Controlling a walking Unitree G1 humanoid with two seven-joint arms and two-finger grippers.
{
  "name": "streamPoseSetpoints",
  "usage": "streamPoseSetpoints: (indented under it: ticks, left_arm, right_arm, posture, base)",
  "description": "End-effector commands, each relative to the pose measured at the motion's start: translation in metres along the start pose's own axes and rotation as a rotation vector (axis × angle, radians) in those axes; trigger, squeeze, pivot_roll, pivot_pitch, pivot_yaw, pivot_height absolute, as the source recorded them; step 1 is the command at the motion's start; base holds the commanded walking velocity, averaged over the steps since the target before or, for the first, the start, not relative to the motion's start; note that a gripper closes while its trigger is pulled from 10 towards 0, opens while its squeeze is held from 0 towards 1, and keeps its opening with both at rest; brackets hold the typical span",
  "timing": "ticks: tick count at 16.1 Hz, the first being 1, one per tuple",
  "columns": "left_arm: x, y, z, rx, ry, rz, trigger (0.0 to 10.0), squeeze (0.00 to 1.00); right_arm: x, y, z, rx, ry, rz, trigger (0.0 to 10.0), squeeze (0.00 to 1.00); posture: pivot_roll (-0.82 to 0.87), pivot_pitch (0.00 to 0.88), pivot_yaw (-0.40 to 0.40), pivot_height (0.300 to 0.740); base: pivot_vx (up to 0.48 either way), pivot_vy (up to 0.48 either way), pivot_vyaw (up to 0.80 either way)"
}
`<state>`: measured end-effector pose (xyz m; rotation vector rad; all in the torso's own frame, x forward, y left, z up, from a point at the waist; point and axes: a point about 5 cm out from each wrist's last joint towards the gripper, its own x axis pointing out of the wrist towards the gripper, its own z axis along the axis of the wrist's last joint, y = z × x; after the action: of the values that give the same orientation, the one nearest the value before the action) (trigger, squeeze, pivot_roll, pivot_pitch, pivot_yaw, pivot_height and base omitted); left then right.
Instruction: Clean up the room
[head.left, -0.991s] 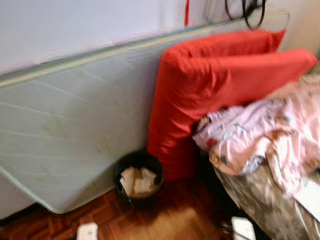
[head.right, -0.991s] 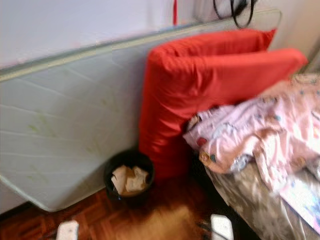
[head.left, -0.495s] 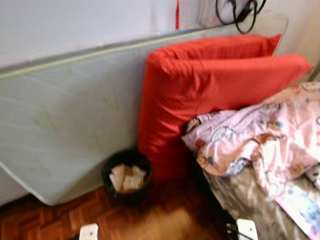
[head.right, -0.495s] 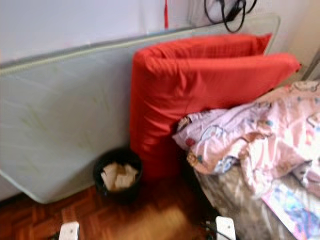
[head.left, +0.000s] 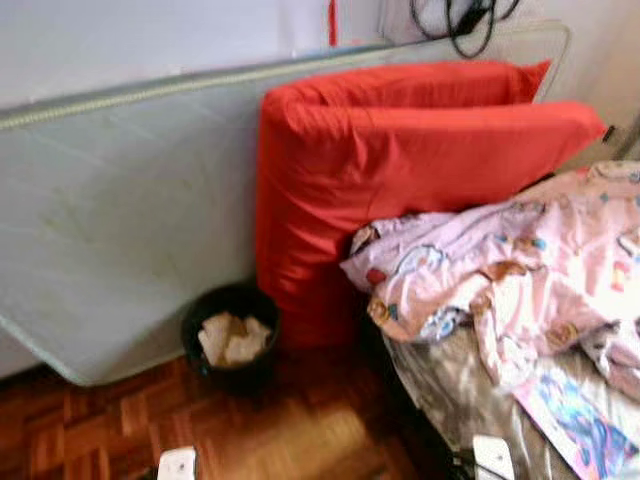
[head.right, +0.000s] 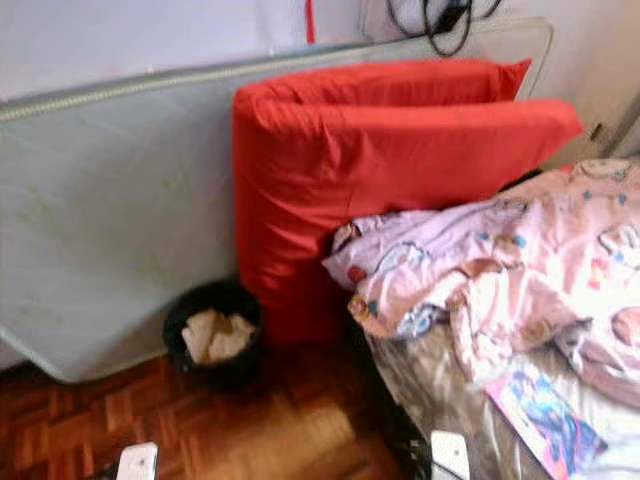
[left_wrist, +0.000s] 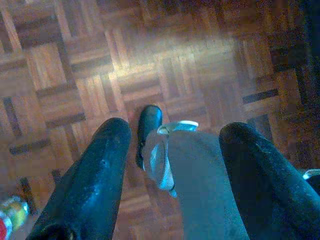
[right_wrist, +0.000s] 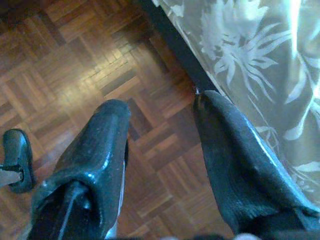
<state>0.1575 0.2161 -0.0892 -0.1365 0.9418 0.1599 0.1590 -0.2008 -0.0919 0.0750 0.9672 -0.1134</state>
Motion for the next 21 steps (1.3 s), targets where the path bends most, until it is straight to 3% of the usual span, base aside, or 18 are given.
streamPoseSetpoints:
  ticks: [1, 21]
  left_arm:
    - [0.0082, -0.0147, 0.0267, 0.175, 0.023, -0.055, 10.0, 0.00]
    - [0.0089, -0.0138, 0.0323, 0.179, 0.011, -0.051, 10.0, 0.00]
  right_arm:
    - [0.0002, 0.0014, 0.0028, 0.217, -0.027, 0.058, 10.0, 0.00]
    - [0.0014, 0.0028, 0.0068, 0.205, -0.025, 0.057, 10.0, 0.00]
  posture:
    - [0.00, 0.000, 0.011, 0.740]
    - [0.00, 0.000, 0.020, 0.740]
  base:
    - [0.000, 0.000, 0.00]
    - [0.000, 0.000, 0.00]
